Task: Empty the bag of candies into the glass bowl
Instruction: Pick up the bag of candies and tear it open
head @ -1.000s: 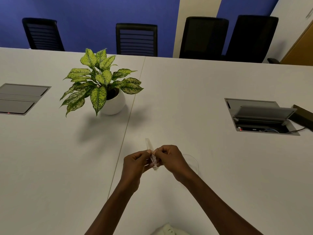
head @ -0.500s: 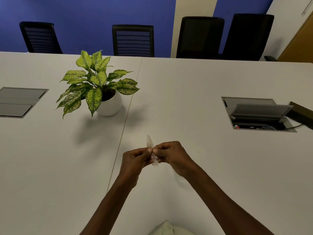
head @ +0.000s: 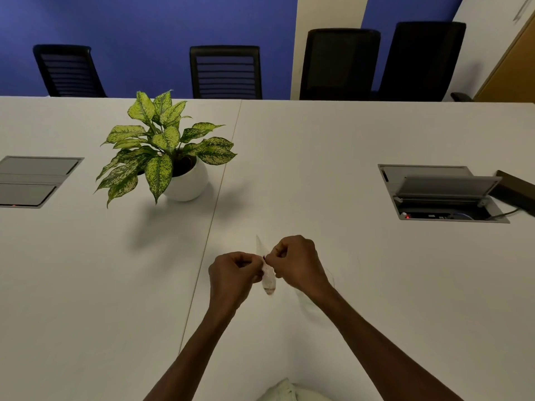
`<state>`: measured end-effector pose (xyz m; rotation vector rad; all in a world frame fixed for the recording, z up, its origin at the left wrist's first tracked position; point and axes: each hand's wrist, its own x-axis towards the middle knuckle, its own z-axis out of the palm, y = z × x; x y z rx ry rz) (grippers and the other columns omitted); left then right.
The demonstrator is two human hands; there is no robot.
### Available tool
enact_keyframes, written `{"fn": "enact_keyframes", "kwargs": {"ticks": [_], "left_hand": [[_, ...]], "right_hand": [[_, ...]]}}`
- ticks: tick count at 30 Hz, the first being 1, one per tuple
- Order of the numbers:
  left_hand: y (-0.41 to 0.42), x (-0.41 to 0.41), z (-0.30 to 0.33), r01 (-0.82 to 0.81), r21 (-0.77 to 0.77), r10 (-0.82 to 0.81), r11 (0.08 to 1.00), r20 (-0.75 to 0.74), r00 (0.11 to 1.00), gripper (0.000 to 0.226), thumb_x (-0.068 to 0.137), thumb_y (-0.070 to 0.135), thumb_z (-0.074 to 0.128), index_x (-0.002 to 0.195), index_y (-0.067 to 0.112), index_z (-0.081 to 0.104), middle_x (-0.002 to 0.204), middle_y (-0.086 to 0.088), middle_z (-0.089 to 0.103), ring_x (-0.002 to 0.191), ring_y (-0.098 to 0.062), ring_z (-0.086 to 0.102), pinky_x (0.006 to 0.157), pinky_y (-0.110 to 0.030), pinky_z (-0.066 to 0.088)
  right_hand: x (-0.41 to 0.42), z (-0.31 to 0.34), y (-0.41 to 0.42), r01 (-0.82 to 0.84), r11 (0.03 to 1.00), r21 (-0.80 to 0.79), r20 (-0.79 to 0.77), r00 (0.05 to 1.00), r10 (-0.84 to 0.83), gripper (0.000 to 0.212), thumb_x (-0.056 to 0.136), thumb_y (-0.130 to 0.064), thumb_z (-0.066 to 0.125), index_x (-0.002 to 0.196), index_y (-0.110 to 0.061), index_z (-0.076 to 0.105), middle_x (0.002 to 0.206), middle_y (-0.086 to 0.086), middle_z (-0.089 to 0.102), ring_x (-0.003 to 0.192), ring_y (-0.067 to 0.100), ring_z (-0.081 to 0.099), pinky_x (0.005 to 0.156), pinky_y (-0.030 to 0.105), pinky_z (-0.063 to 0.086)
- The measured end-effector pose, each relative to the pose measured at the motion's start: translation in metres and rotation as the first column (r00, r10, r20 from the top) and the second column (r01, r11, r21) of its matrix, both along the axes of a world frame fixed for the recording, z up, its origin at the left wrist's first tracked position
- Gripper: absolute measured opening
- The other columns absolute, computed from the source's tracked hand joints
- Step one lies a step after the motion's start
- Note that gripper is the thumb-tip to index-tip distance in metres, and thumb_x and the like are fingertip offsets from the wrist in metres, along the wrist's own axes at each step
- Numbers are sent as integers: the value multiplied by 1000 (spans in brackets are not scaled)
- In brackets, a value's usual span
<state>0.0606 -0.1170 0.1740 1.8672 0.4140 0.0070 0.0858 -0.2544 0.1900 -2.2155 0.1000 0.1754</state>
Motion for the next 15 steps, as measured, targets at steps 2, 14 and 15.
{"fn": "enact_keyframes", "kwargs": {"ticks": [2, 14, 15], "left_hand": [[-3, 0, 1, -2, 115, -2, 993, 33, 999, 9, 78, 18, 76, 69, 18, 75, 61, 4, 74, 53, -5, 72, 56, -19, 61], [-13, 7, 7, -41, 274, 41, 961, 4, 999, 9, 75, 23, 74, 69, 16, 77, 58, 7, 72, 55, -7, 69, 54, -19, 51], [-15, 8, 7, -26, 269, 25, 963, 6, 1000, 9, 76, 23, 75, 70, 16, 77, 60, 6, 72, 56, -7, 69, 53, -17, 50]], "right_hand": [[-2, 0, 2, -5, 982, -190, 98, 995, 24, 19, 78, -20, 70, 70, -4, 65, 66, 7, 71, 60, 20, 67, 60, 32, 54], [3, -8, -22, 48, 901, -431, 151, 988, 19, 12, 86, -14, 57, 79, -7, 50, 79, 8, 60, 65, 19, 53, 53, 22, 35], [3, -10, -22, 32, 914, -406, 151, 988, 33, 11, 87, -16, 60, 90, -6, 56, 89, 9, 64, 75, 22, 60, 61, 24, 42]]}}
